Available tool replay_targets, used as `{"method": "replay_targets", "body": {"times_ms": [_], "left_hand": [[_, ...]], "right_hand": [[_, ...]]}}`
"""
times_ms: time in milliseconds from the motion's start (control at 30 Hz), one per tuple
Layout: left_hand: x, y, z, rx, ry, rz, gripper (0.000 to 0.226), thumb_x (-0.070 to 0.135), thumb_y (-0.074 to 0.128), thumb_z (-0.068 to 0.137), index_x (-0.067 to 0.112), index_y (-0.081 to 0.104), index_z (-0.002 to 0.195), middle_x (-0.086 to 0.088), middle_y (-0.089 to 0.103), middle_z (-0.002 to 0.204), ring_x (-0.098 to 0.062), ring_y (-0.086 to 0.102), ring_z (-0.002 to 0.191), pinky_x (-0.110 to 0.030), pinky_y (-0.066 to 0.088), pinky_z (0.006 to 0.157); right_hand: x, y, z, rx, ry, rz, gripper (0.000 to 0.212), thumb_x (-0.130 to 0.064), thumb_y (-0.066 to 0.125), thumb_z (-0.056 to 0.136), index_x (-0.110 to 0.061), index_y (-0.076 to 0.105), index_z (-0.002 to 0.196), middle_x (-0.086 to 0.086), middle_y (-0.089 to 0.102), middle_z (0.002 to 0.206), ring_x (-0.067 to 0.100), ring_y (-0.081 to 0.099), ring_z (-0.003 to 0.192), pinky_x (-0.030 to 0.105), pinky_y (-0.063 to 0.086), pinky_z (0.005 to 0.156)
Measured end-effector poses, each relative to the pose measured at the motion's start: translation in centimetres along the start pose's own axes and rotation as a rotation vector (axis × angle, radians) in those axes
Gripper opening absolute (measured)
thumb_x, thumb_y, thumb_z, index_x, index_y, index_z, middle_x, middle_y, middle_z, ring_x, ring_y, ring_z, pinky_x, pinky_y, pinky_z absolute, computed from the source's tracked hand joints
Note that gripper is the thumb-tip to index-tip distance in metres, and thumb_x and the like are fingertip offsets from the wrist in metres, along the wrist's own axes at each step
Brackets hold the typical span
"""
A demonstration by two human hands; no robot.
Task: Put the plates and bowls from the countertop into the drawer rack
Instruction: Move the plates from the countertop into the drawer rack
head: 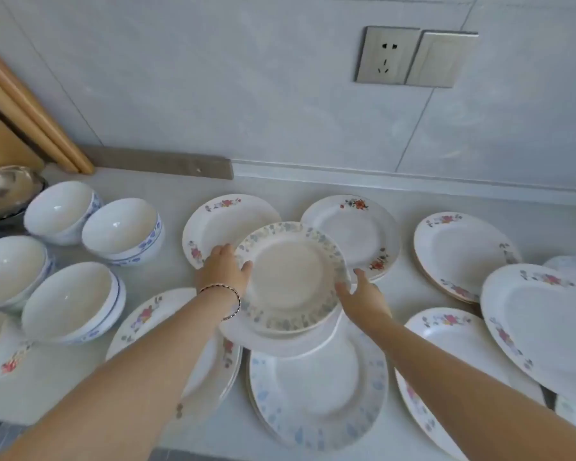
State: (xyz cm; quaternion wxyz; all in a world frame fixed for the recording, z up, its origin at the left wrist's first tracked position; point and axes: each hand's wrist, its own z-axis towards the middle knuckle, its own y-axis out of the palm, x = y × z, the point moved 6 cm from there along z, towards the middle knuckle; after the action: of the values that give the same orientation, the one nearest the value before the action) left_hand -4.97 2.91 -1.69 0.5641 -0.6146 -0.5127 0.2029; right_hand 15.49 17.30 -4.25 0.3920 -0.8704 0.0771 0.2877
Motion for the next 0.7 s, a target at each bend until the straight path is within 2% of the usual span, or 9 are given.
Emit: {"method": "replay_targets", "body": {"times_ms": [167,267,333,467,533,600,700], "left_hand": [[-1.8,2.6,3.6,-0.142,0.001,0.008,0.057,0.038,0.047,0.092,0.016,0.032,0.143,-0.007,0.034,0.147,-0.030,0.042,0.131,-0.040,0.039,0.104],[-3.1,3.6,4.3,-0.127,0.022,-0.100,0.061,0.031,0.054,0.090,0.018,0.031,0.145,-0.005,0.035,0.148,-0.027,0.040,0.133,-0.040,0.039,0.107],[-3.8,3.7,4.6,-0.130,0.000,-0.188,0.061,0.025,0.061,0.086,0.016,0.038,0.142,-0.008,0.045,0.142,-0.028,0.045,0.129,-0.040,0.041,0.105],[-4.6,3.8,5.0,-0.227,-0.056,-0.238,0.058,0.019,0.068,0.079,0.013,0.043,0.132,-0.012,0.056,0.124,-0.027,0.056,0.107,-0.037,0.048,0.088],[-4.6,3.6,5.0,-0.272,-0.101,-0.272,0.066,0.016,0.070,0.076,0.012,0.039,0.134,-0.011,0.053,0.129,-0.027,0.054,0.112,-0.039,0.047,0.093],[-4.5,3.5,5.1,-0.325,-0.191,-0.310,0.077,0.016,0.072,0.074,0.013,0.032,0.140,-0.009,0.046,0.138,-0.029,0.048,0.125,-0.041,0.044,0.103],[-4.2,2.9,5.2,-0.349,-0.233,-0.273,0.063,0.020,0.073,0.068,0.010,0.050,0.125,-0.009,0.057,0.126,-0.028,0.056,0.115,-0.041,0.048,0.099]], "right_hand": [[-0.9,2.4,2.8,0.026,0.090,0.112,0.063,-0.038,0.043,0.091,-0.032,0.014,0.147,0.017,0.052,0.131,0.035,0.056,0.112,0.043,0.047,0.094],[-0.7,2.9,2.2,0.049,0.109,0.142,0.065,-0.038,0.045,0.093,-0.033,0.012,0.149,0.015,0.048,0.134,0.035,0.054,0.114,0.041,0.045,0.095],[-0.6,3.0,1.7,0.045,0.098,0.161,0.067,-0.038,0.047,0.093,-0.034,0.011,0.150,0.012,0.043,0.136,0.034,0.053,0.117,0.041,0.044,0.098],[-0.4,3.2,1.5,0.007,0.101,0.191,0.073,-0.037,0.054,0.090,-0.037,0.012,0.149,0.009,0.041,0.134,0.029,0.054,0.114,0.040,0.045,0.097],[-0.2,3.2,1.4,0.018,0.123,0.226,0.077,-0.035,0.062,0.085,-0.038,0.017,0.147,0.009,0.045,0.132,0.029,0.055,0.113,0.042,0.047,0.097],[0.0,3.1,1.4,0.037,0.168,0.318,0.083,-0.031,0.070,0.078,-0.035,0.022,0.145,0.009,0.051,0.132,0.030,0.057,0.114,0.044,0.050,0.095],[0.4,2.8,1.3,0.072,0.261,0.455,0.083,-0.022,0.078,0.072,-0.019,0.033,0.142,0.009,0.057,0.129,0.030,0.058,0.114,0.041,0.051,0.093]]}}
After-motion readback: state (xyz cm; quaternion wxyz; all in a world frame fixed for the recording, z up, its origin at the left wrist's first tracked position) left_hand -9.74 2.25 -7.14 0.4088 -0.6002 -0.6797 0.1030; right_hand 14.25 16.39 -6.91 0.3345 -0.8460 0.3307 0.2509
